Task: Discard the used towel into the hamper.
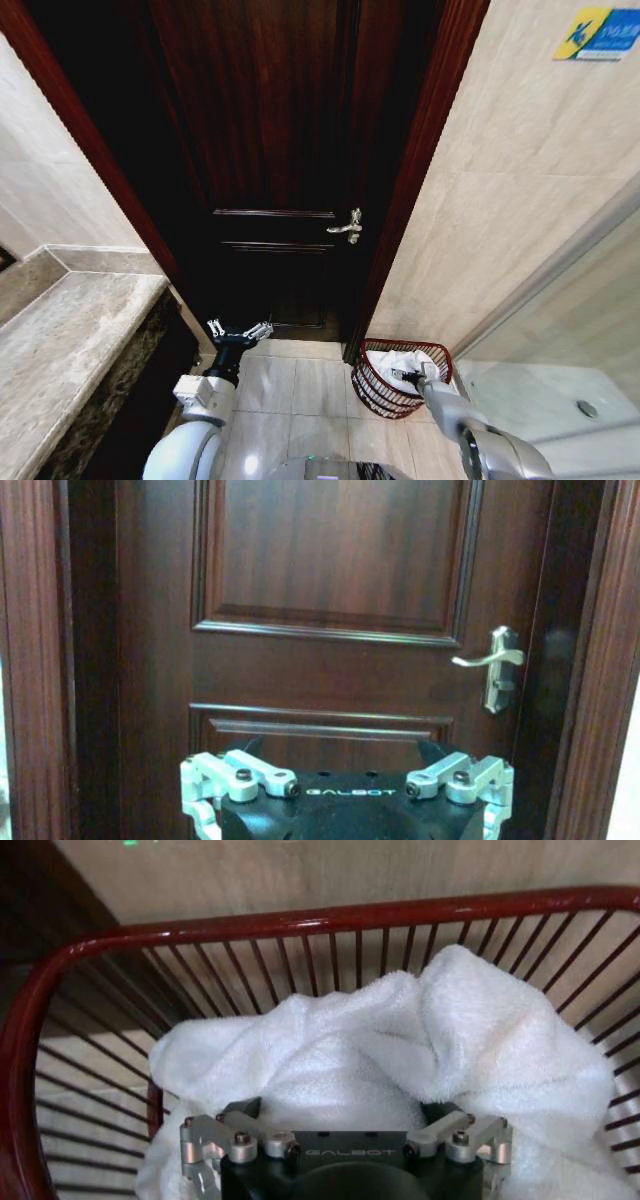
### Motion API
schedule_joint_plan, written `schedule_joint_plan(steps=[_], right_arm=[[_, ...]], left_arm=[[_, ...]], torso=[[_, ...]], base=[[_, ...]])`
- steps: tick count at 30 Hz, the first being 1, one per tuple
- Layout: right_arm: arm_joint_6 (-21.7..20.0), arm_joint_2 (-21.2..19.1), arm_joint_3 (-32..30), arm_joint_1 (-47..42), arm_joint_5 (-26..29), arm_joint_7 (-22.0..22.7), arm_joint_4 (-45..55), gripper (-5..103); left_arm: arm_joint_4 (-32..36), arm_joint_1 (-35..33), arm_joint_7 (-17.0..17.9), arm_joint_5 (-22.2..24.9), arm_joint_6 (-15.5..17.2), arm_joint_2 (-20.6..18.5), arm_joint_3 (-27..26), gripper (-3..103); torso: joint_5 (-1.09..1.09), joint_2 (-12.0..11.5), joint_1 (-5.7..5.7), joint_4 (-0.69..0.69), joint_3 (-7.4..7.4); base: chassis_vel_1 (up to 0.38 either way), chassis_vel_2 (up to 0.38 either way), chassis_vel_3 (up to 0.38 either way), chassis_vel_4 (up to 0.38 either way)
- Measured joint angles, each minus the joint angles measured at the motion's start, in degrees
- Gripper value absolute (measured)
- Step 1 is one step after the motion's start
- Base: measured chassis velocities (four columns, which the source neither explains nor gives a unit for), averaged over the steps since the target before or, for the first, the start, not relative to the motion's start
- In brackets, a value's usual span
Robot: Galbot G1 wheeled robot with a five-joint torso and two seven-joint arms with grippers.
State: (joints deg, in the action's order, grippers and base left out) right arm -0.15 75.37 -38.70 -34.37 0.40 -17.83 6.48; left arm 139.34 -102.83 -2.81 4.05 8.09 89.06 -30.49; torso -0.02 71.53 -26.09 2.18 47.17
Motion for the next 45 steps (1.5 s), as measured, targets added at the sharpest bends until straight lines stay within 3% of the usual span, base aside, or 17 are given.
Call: schedule_joint_plan(steps=[9,12,14,16,19,23,30,33,34,35,38,45], right_arm=[[-2.93,0.07,-0.25,0.66,4.54,-0.93,-0.04,100],[-3.72,0.00,0.30,-0.37,5.41,-1.16,2.41,100],[-3.94,-0.17,1.77,-4.09,5.88,-1.60,10.06,100],[-2.23,-0.74,3.40,-9.92,7.11,-2.91,20.28,100],[-0.60,-1.13,4.12,-13.30,7.42,-3.83,25.82,100],[8.91,-2.11,3.61,-18.56,1.65,-4.48,33.45,100],[14.61,-3.50,2.14,-28.62,2.47,-2.13,47.76,100],[18.53,-2.57,1.31,-34.22,5.77,4.40,57.03,100],[18.54,-1.89,1.10,-38.23,8.17,8.13,64.46,100],[18.54,-1.89,1.10,-38.23,8.17,8.13,64.46,100],[15.23,-0.57,0.69,-46.88,12.61,13.22,81.36,100],[12.80,2.87,-0.51,-56.04,12.10,18.78,100.51,100]], left_arm=[[0.00,0.00,0.00,0.00,0.00,0.00,0.00,100],[0.00,0.00,0.00,0.00,0.00,0.00,0.00,100],[0.00,0.00,0.00,0.00,0.00,0.00,0.00,100],[0.00,0.00,0.00,0.00,0.00,0.00,0.00,100],[0.00,0.00,0.00,0.00,0.00,-0.01,0.00,100],[0.00,0.00,0.00,0.00,0.00,0.01,0.00,100],[0.00,0.00,0.00,0.00,0.00,-0.01,0.00,100],[0.00,0.00,0.00,0.00,0.00,0.01,0.00,100],[0.00,0.00,-0.01,0.00,0.00,0.01,0.00,100],[0.00,0.00,-0.01,0.00,0.00,0.01,0.00,100],[0.00,0.00,0.00,0.00,0.00,0.00,0.00,100],[0.00,0.00,0.00,0.00,0.00,0.01,0.00,100]], torso=[[0.01,-2.47,1.14,0.00,-1.32],[0.02,-3.23,1.47,0.01,-1.73],[0.05,-3.81,1.72,0.01,-2.02],[0.06,-4.01,1.83,0.01,-2.13],[0.06,-4.04,1.85,-0.02,-2.15],[0.06,-3.98,1.84,0.02,-2.13],[0.03,-3.77,1.73,0.01,-2.02],[0.01,-3.66,1.70,-0.01,-1.96],[0.05,-3.61,1.67,0.03,-1.94],[0.05,-3.61,1.67,0.03,-1.94],[0.00,-3.51,1.62,0.00,-1.89],[0.00,-3.42,1.57,0.02,-1.83]], base=[[0.000,0.000,0.000,0.000],[0.000,0.000,0.000,0.000],[0.000,0.000,0.000,0.000],[0.000,0.000,0.000,0.000],[0.000,0.000,0.000,0.000],[0.000,0.000,0.000,0.000],[0.000,0.000,0.000,0.000],[0.000,0.000,0.000,0.000],[0.000,0.000,0.000,0.000],[0.000,0.000,0.000,0.000],[0.000,0.000,0.000,0.000],[0.000,0.000,0.000,0.000]])
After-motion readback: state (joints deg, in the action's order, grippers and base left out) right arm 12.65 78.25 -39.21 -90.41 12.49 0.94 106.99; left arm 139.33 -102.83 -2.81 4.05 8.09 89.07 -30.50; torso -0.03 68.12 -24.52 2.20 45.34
